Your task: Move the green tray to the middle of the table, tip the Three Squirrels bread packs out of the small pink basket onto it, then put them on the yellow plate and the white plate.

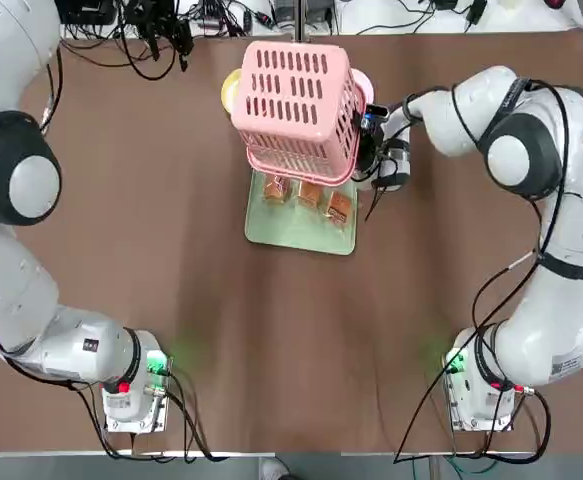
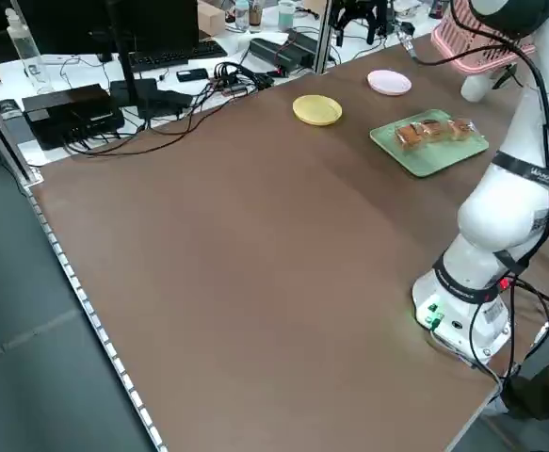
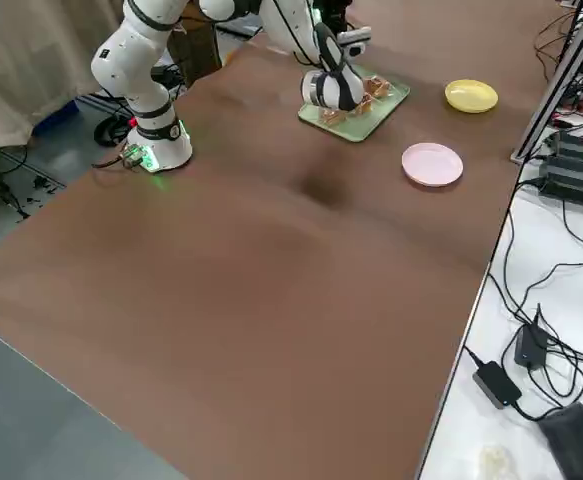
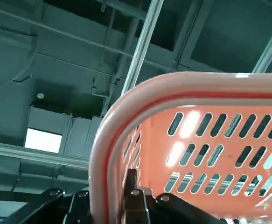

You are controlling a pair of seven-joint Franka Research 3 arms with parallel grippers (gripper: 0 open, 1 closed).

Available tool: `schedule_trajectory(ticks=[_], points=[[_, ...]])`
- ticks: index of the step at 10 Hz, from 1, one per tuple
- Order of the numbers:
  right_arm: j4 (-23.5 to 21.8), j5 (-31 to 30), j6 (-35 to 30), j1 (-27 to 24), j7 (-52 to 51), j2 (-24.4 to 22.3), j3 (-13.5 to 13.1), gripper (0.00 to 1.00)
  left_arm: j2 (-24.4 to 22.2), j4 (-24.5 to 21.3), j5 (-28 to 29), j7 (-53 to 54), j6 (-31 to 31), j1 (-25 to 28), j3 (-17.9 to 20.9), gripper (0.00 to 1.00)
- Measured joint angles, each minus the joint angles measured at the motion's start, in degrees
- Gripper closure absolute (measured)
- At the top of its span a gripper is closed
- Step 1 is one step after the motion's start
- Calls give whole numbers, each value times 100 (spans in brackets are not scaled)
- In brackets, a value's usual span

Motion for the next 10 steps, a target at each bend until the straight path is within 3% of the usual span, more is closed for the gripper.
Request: schedule_trajectory(ticks=[1,4,6,8,10], points=[[16,0,-28,-24,-23,-29,56,94,-136,53,0,-3,-115,2,0,15],[16,0,-31,-116,-40,-97,151,94,-673,85,-109,-3,-523,0,-41,64],[2,0,-31,-148,-77,-97,155,94,-1008,105,-394,-20,-984,0,-321,94],[-27,-3,-30,-154,-95,-98,157,94,-1299,99,-657,-197,-1442,-38,-784,99],[-88,-8,-14,-159,-99,-98,157,94,-1304,69,-670,-267,-1446,-39,-914,99]])
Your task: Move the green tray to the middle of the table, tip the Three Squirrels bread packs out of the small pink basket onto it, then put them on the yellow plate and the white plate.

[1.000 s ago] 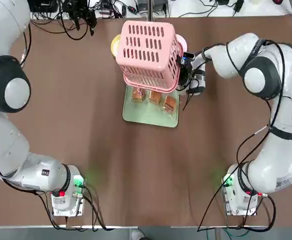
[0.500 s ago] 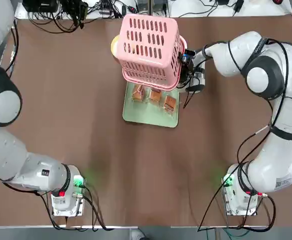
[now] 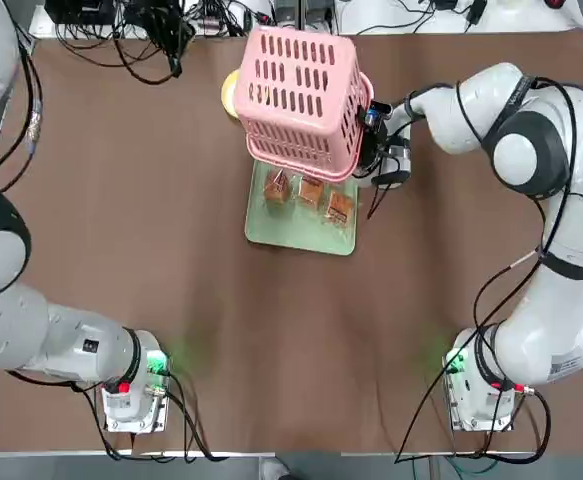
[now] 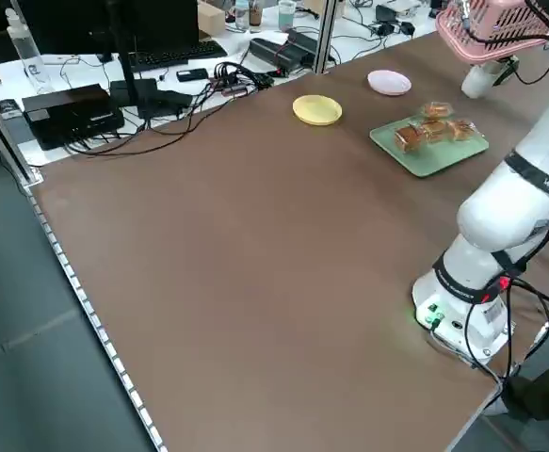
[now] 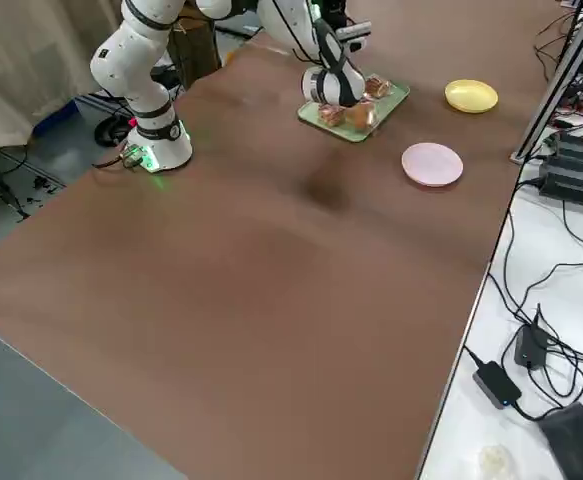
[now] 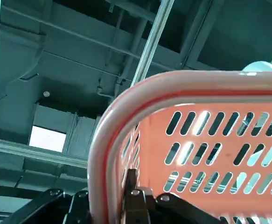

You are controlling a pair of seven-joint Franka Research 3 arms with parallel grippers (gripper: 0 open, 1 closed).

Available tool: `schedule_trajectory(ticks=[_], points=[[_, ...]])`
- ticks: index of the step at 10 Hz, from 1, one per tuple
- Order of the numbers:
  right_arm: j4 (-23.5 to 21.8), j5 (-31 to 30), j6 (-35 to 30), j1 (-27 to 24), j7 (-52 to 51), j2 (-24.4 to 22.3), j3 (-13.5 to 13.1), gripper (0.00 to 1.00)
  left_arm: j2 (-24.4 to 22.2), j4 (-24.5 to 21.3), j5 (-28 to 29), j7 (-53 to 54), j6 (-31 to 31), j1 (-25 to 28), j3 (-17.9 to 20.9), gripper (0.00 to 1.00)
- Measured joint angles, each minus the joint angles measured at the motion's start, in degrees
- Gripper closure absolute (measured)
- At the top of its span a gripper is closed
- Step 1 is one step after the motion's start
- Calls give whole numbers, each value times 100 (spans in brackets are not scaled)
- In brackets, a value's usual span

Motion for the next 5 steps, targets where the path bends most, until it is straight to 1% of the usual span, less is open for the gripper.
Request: schedule_trajectory(ticks=[2,3,4,5], points=[[-73,-6,39,0,-1,0,0,94,59,-4,0,1,106,87,71,97],[-103,-8,41,-1,0,0,-1,94,99,-11,0,1,290,163,96,85],[-109,-10,71,-13,21,-2,0,94,202,-25,0,2,491,244,113,82],[-114,-11,124,-63,105,-29,-1,94,386,-46,0,4,712,289,119,74]])
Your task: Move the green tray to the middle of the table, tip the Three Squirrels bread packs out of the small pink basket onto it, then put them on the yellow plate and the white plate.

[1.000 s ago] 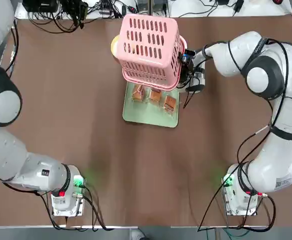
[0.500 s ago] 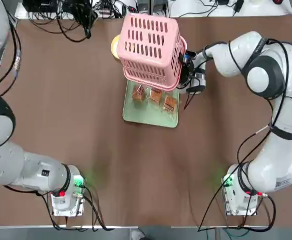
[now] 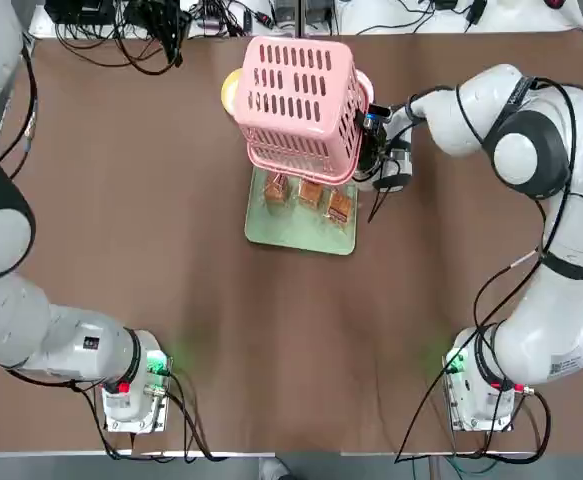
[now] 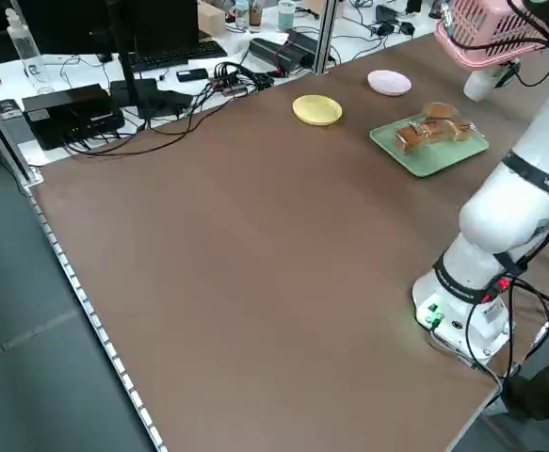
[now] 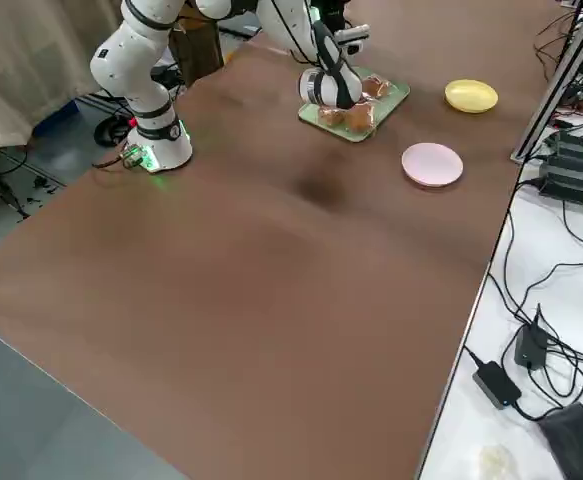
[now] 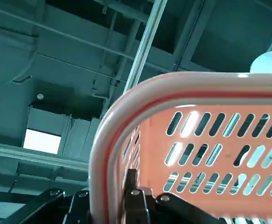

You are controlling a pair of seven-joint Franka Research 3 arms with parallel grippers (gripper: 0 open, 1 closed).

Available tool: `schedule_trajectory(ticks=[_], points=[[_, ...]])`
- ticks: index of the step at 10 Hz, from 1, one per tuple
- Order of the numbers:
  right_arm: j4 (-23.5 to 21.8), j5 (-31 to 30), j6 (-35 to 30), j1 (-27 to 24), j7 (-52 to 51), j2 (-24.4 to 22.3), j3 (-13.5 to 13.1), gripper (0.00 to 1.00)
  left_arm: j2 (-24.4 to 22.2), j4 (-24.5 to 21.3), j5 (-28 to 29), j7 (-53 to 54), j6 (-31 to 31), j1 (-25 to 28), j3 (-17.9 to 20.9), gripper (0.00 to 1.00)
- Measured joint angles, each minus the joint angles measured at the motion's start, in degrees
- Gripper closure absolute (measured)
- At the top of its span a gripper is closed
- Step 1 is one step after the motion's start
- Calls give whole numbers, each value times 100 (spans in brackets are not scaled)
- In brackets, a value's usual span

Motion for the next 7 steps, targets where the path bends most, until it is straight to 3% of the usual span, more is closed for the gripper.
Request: schedule_trajectory(ticks=[2,5,7], points=[[-80,0,215,-202,394,-248,-21,94,490,-30,56,0,601,20,20,45],[-319,0,906,-370,1330,-851,-489,94,1172,-49,158,-72,1419,14,25,1],[-466,0,1435,-382,2034,-1237,-842,94,1505,-59,160,-360,1878,8,25,0]])
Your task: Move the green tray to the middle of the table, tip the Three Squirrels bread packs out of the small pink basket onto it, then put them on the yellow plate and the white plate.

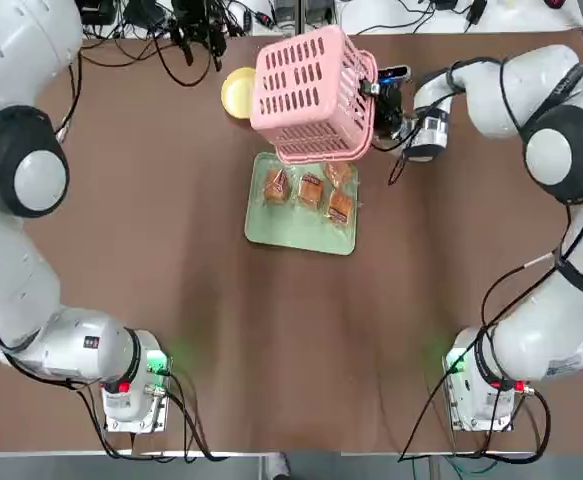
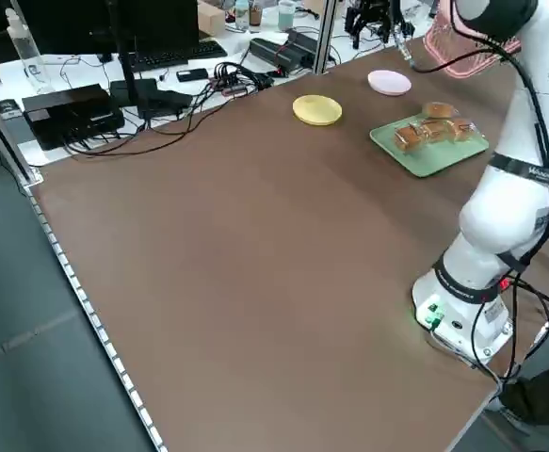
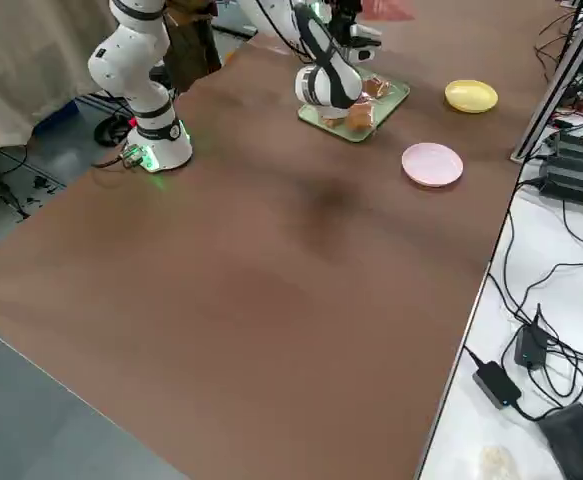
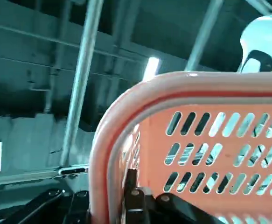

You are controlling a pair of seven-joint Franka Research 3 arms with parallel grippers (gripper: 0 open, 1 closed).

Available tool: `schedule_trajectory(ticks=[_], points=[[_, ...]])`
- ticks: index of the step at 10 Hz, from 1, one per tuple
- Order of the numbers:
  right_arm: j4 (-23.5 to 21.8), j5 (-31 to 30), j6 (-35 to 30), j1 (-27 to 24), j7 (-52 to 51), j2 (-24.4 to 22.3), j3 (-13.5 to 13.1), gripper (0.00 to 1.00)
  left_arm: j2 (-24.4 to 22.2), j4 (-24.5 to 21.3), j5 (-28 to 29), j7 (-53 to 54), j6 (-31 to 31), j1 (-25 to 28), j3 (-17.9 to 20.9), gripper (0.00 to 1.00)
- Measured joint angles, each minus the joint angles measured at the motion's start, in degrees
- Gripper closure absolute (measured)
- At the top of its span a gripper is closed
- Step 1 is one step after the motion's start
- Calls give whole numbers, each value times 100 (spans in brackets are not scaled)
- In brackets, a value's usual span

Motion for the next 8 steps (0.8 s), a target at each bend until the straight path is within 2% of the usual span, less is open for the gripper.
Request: schedule_trajectory(ticks=[4,6,8], points=[[-435,-4,1466,-208,1341,-1194,-314,94,448,-10,131,-285,585,-208,-11,0],[-534,-145,2221,-343,2059,-1788,-431,94,720,-31,444,-592,923,-579,-19,0],[-577,-1024,2923,-417,2550,-2228,-747,94,1117,-47,795,-1124,1434,-1074,-22,0]])
